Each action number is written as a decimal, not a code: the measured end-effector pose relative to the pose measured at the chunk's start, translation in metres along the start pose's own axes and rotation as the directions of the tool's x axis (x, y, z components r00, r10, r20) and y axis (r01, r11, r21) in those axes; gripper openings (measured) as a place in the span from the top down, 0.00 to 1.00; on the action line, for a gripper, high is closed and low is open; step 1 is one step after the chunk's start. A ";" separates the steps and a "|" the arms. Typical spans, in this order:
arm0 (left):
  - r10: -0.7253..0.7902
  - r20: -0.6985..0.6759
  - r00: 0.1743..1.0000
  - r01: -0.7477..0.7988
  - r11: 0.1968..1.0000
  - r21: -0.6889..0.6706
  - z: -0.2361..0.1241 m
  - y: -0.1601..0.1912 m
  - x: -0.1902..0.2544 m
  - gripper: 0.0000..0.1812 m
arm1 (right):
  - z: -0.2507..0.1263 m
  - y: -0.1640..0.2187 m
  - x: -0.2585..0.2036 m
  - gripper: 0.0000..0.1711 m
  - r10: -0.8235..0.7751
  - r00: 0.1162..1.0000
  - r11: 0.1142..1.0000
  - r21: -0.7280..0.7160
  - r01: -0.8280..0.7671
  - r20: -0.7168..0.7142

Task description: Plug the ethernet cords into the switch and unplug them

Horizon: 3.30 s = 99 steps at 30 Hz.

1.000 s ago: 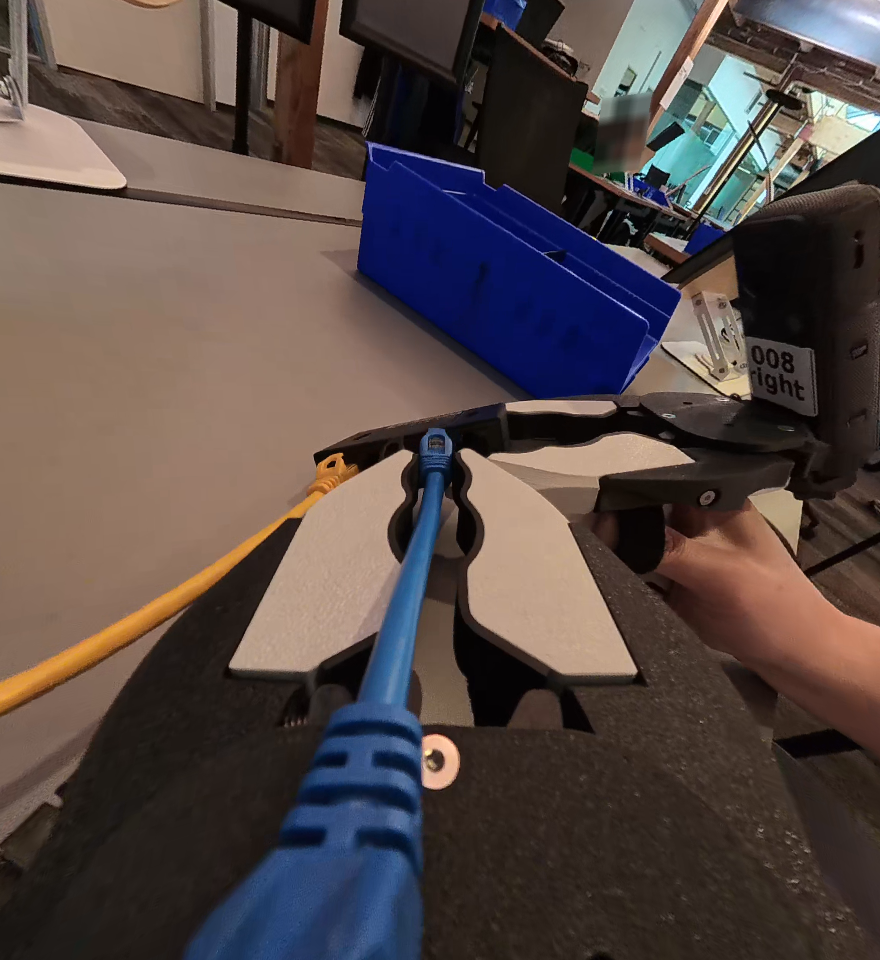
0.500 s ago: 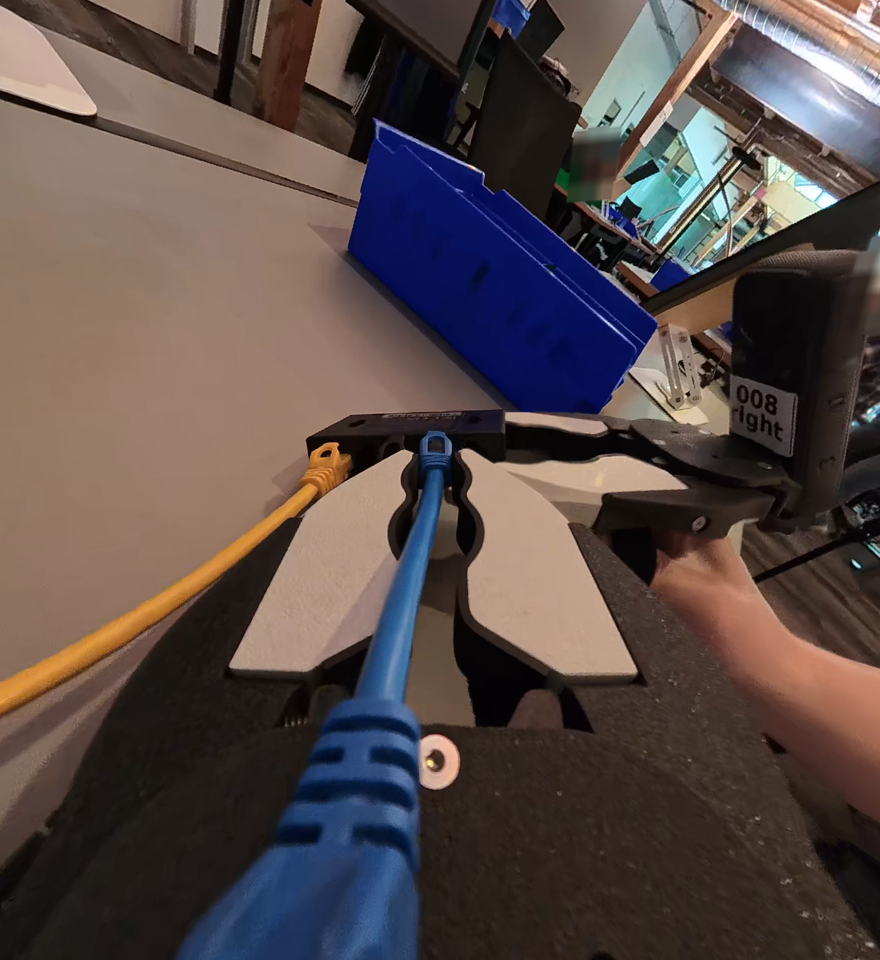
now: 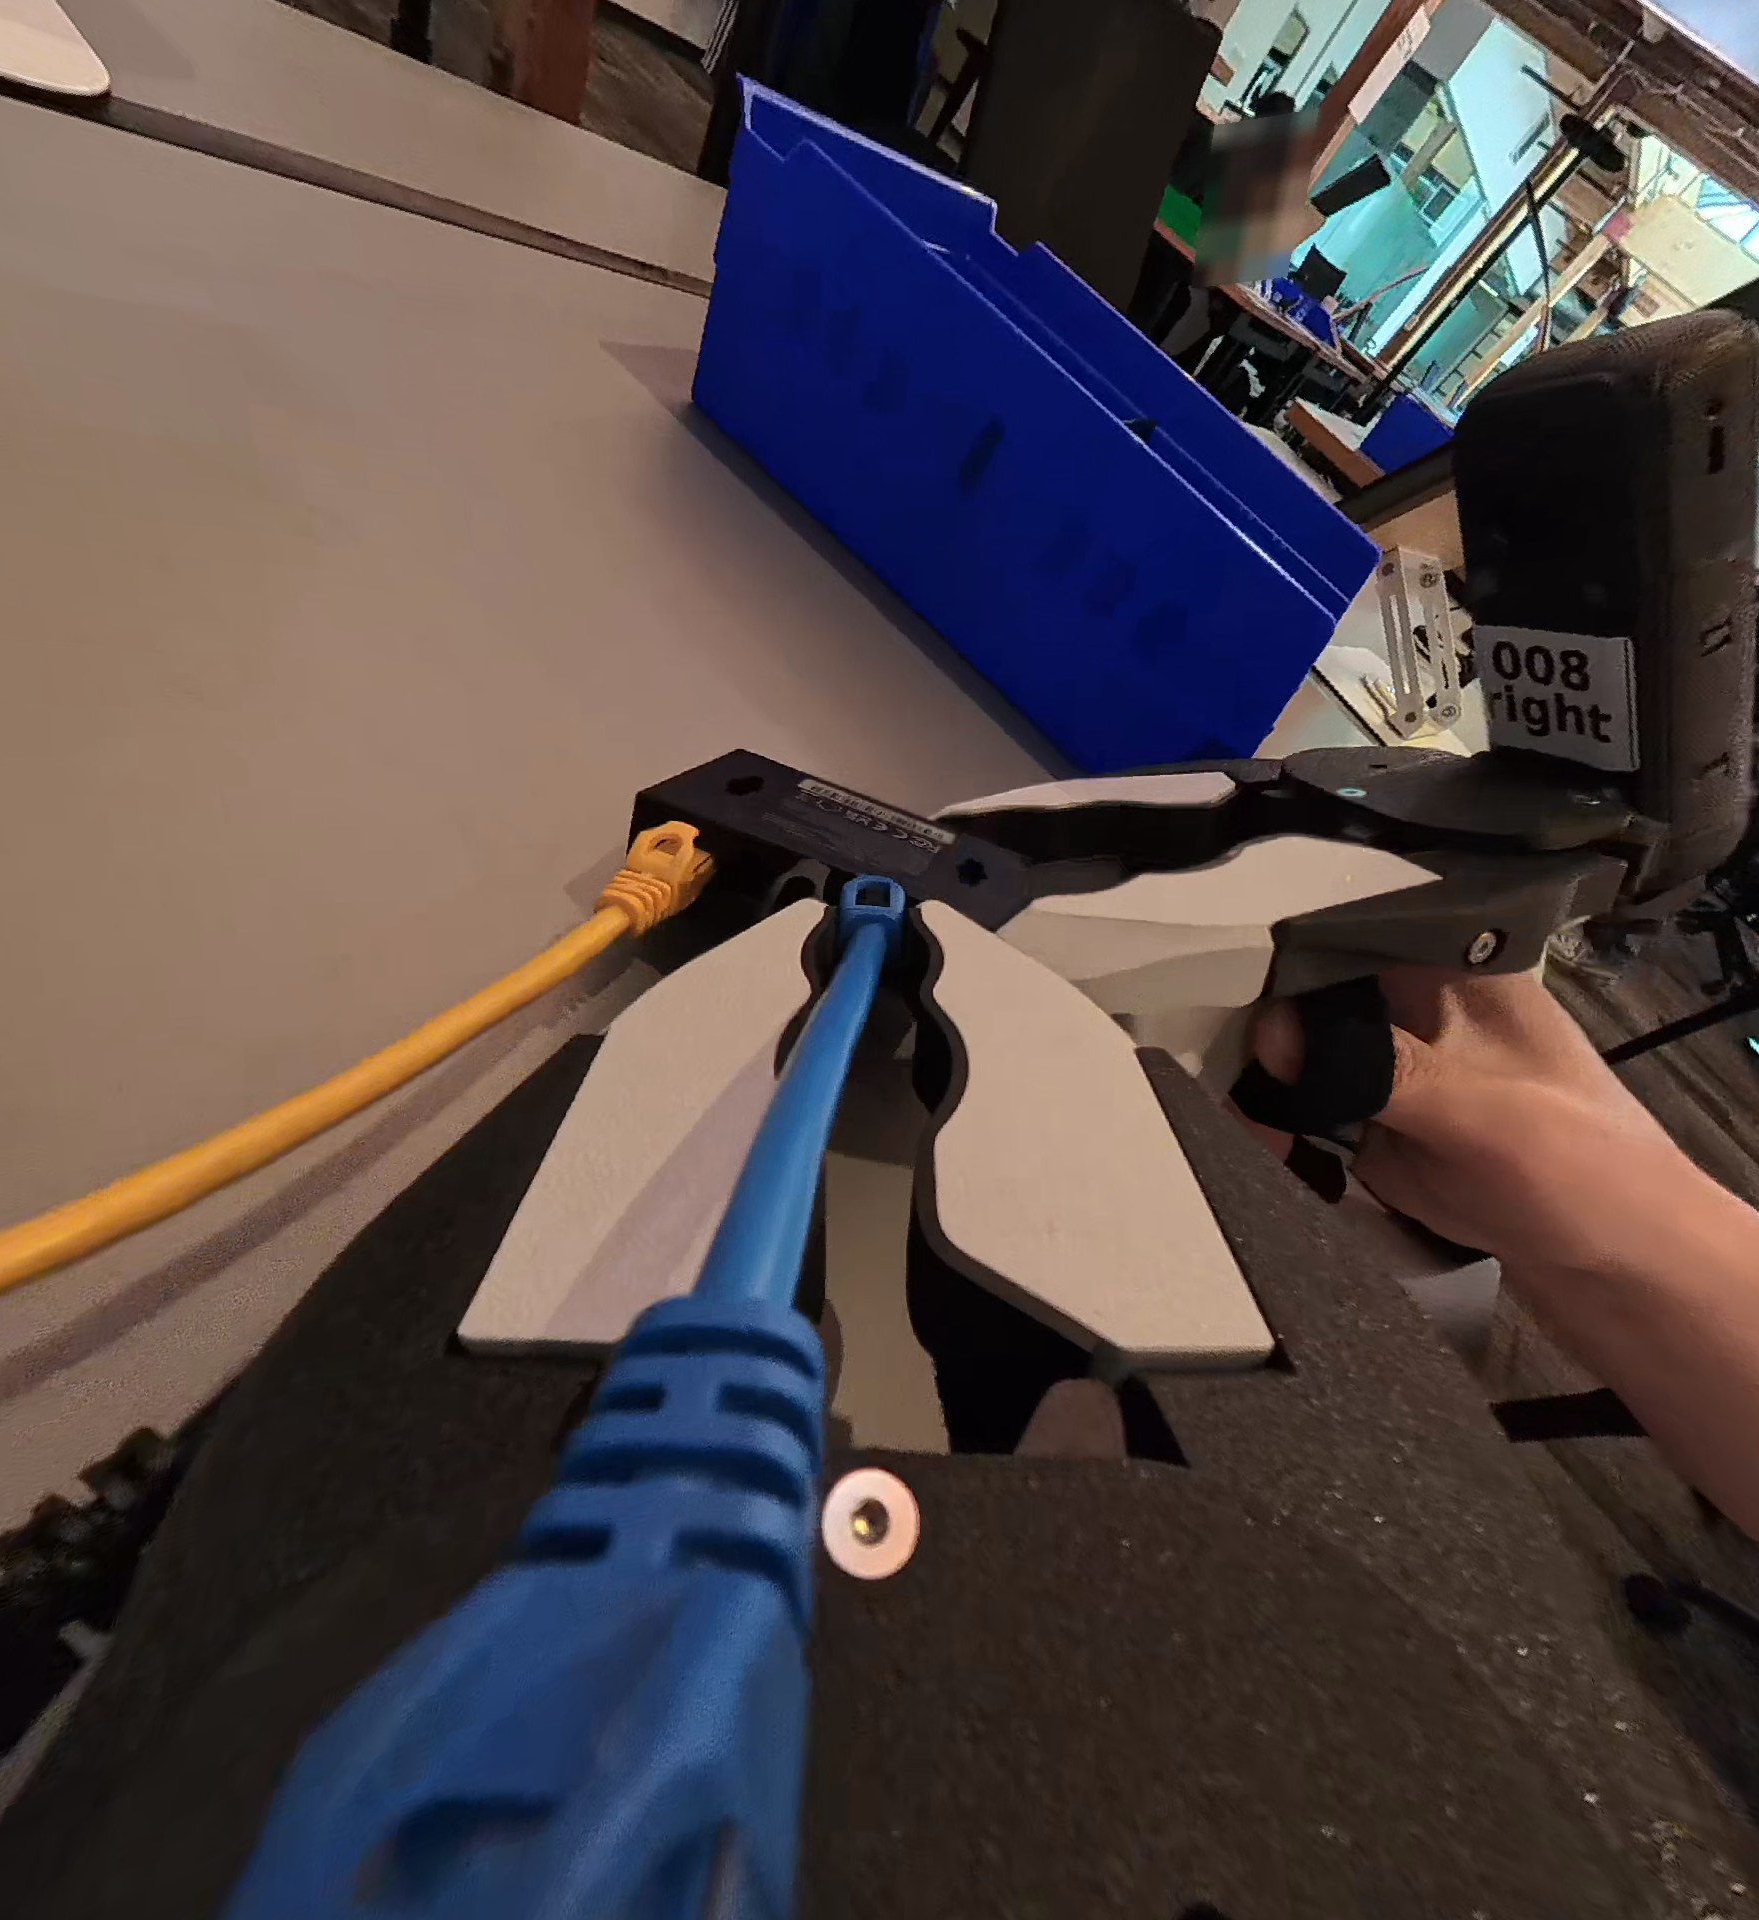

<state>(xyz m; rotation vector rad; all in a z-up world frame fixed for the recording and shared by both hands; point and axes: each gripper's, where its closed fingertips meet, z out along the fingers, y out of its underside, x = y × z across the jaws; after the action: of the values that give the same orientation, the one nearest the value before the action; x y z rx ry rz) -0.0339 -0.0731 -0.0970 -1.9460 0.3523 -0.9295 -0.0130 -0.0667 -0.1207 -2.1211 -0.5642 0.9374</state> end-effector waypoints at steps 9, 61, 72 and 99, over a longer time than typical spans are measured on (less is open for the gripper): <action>0.013 0.014 1.000 -0.013 0.999 -0.031 0.003 0.004 -0.001 0.94 | 0.001 0.011 0.008 0.62 -0.147 0.982 0.988 -0.054 0.142 -0.115; 0.333 0.040 0.942 -0.335 0.941 0.038 -0.024 -0.037 0.027 0.94 | -0.005 -0.016 -0.022 0.63 0.410 0.799 0.912 -0.206 -0.355 0.440; 0.371 0.095 0.924 -0.383 0.903 0.197 -0.033 -0.068 0.037 0.94 | -0.023 -0.061 -0.035 0.63 0.121 0.928 0.993 -0.045 -0.112 0.351; 0.500 0.220 0.837 -0.544 0.799 0.255 -0.041 -0.086 0.047 0.94 | -0.030 -0.084 -0.048 0.63 -0.187 0.950 0.977 0.146 0.154 0.249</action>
<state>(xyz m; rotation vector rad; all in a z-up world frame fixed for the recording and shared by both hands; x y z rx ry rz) -0.0430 -0.0796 0.0086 -1.4940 0.5903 -0.4417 -0.0287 -0.0575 -0.0213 -1.8169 -0.7878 1.1304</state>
